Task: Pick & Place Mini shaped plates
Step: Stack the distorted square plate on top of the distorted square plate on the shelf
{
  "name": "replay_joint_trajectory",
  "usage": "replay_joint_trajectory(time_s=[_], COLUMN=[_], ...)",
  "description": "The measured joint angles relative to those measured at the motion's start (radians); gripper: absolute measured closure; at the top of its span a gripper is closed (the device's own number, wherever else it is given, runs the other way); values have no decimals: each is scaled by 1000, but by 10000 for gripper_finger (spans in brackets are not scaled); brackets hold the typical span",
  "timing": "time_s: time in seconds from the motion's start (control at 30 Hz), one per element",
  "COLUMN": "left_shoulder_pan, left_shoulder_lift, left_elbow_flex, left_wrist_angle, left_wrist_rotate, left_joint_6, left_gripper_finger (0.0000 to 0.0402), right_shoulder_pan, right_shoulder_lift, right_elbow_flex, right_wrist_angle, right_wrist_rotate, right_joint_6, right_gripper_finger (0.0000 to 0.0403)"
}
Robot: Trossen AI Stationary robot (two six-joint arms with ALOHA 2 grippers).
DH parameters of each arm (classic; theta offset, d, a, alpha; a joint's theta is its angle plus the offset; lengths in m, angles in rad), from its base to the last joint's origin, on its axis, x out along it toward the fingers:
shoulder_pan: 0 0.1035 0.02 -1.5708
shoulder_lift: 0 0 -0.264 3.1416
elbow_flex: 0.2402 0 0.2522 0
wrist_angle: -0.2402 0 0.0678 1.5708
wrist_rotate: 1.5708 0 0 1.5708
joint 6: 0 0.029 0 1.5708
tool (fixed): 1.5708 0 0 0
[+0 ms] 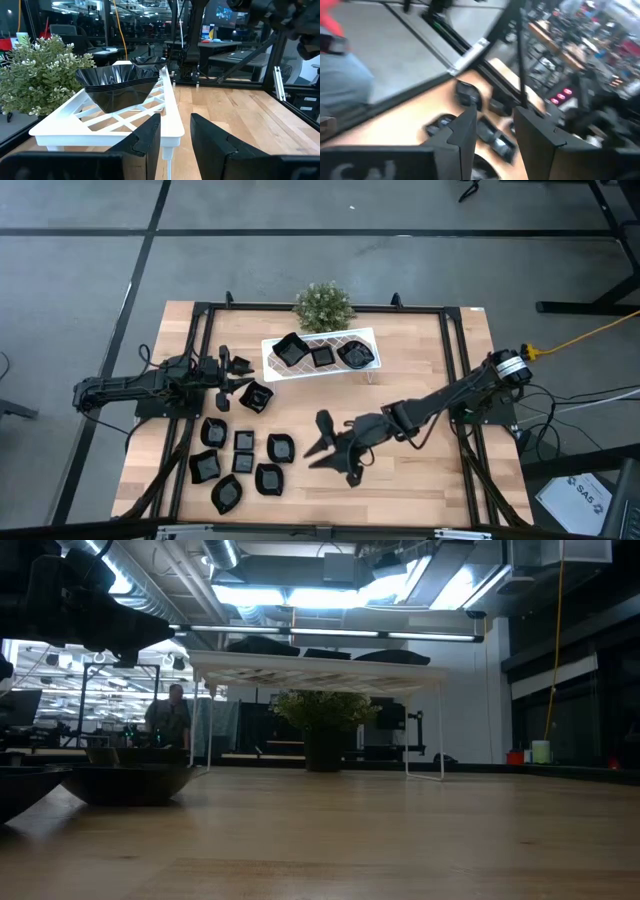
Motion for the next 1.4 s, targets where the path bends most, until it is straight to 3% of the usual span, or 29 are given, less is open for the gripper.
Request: replay_joint_trajectory(time_s=[0.1, 0.43, 0.73, 1.4], left_shoulder_pan=[0, 0, 0, 0], left_shoulder_lift=[0, 0, 0, 0], left_elbow_flex=[0, 0, 0, 0], left_wrist_angle=[0, 0, 0, 0], left_wrist_rotate=[0, 0, 0, 0], left_joint_6=[0, 0, 0, 0], left_gripper_finger=[302, 302, 302, 302], right_shoulder_pan=[8, 7, 25, 27], right_shoulder_lift=[1, 70, 116, 269], right_elbow_flex=[0, 0, 0, 0], right_wrist_angle=[-12, -22, -41, 91], right_wrist_rotate=[-42, -42, 191, 220], right_joint_6=[20, 160, 185, 201], right_gripper_finger=[273, 273, 273, 273])
